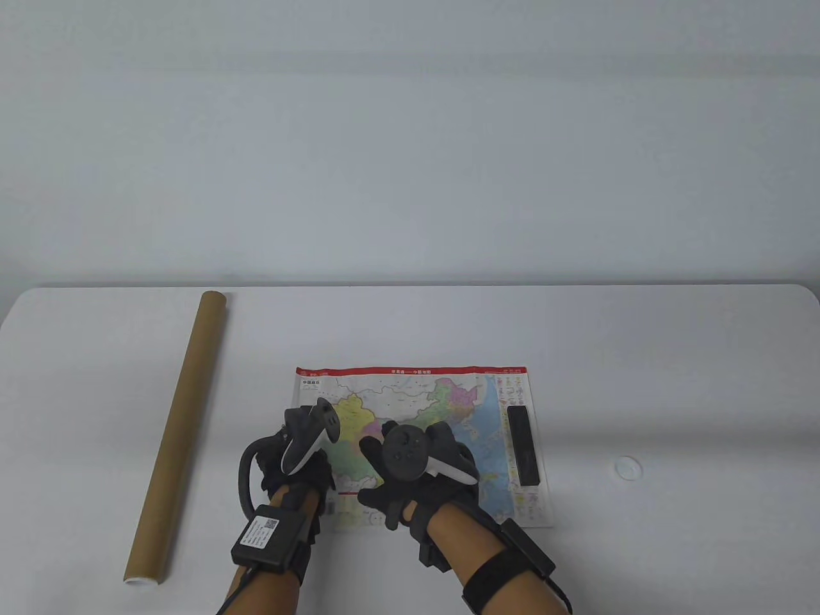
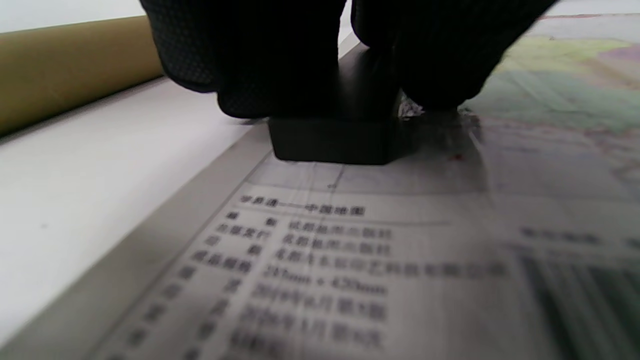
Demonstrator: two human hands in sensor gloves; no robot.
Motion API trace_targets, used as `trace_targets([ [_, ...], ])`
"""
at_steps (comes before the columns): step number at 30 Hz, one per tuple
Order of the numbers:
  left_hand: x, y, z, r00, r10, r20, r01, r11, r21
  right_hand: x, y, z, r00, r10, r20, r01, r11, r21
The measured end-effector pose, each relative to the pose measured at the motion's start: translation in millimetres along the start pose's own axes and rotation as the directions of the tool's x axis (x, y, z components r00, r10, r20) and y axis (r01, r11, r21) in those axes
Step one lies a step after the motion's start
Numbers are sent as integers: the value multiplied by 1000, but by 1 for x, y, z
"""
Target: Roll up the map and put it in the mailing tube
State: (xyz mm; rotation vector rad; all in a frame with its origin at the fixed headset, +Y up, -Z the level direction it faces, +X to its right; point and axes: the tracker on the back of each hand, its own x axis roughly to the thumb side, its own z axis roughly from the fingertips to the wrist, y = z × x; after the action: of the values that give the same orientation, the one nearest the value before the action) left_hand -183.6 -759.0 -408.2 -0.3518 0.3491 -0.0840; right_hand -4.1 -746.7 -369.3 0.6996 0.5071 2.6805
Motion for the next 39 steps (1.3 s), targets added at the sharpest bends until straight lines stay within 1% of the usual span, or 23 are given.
trace_targets([
  [2, -2, 1, -2, 999, 31, -14, -31, 999, -9, -2, 15, -9, 1000, 9, -30, -7, 999, 50],
  [4, -6, 2, -3, 998, 58, -26, -58, 998, -18, -4, 25, -14, 998, 12, -54, -7, 995, 97],
  [6, -10, 2, -6, 994, 102, -24, -103, 994, -34, -1, 32, -16, 998, 32, -58, -25, 993, 114],
  [8, -15, 4, -6, 991, 129, -23, -130, 991, -38, 1, 32, -16, 991, 123, -51, -116, 987, 114],
  [10, -20, 9, -6, 990, 136, -30, -137, 990, -42, -1, 33, -16, 995, 86, -56, -79, 990, 117],
  [11, -26, 16, -6, 990, 136, -35, -138, 989, -44, -1, 34, -15, 997, 59, -59, -53, 992, 111],
  [15, -53, 38, -5, 972, 223, -75, -222, 975, 13, -1, 34, -15, 995, 83, -57, -76, 990, 115],
  [18, -72, 43, -8, 966, 233, -115, -229, 972, 51, -1, 34, -15, 995, 80, -59, -73, 990, 117],
  [20, -81, 39, -12, 967, 212, -138, -206, 977, 58, -1, 34, -15, 995, 79, -61, -71, 990, 119],
  [23, -89, 25, -18, 965, 196, -173, -190, 980, 56, -1, 35, -15, 995, 80, -63, -72, 990, 119],
  [27, -92, 8, -25, 964, 175, -201, -173, 985, 28, -1, 35, -15, 995, 80, -64, -72, 990, 118],
  [29, -93, 3, -28, 963, 175, -205, -175, 984, 21, -1, 35, -15, 995, 82, -64, -74, 990, 119],
  [33, -94, -3, -30, 961, 167, -222, -169, 986, 7, -1, 34, -15, 994, 83, -64, -75, 990, 120],
  [35, -94, -4, -30, 962, 165, -215, -165, 986, 18, -1, 34, -15, 994, 84, -65, -76, 990, 118],
  [39, -94, -2, -28, 968, 133, -215, -140, 990, -20, -1, 34, -16, 994, 87, -66, -79, 990, 114],
])
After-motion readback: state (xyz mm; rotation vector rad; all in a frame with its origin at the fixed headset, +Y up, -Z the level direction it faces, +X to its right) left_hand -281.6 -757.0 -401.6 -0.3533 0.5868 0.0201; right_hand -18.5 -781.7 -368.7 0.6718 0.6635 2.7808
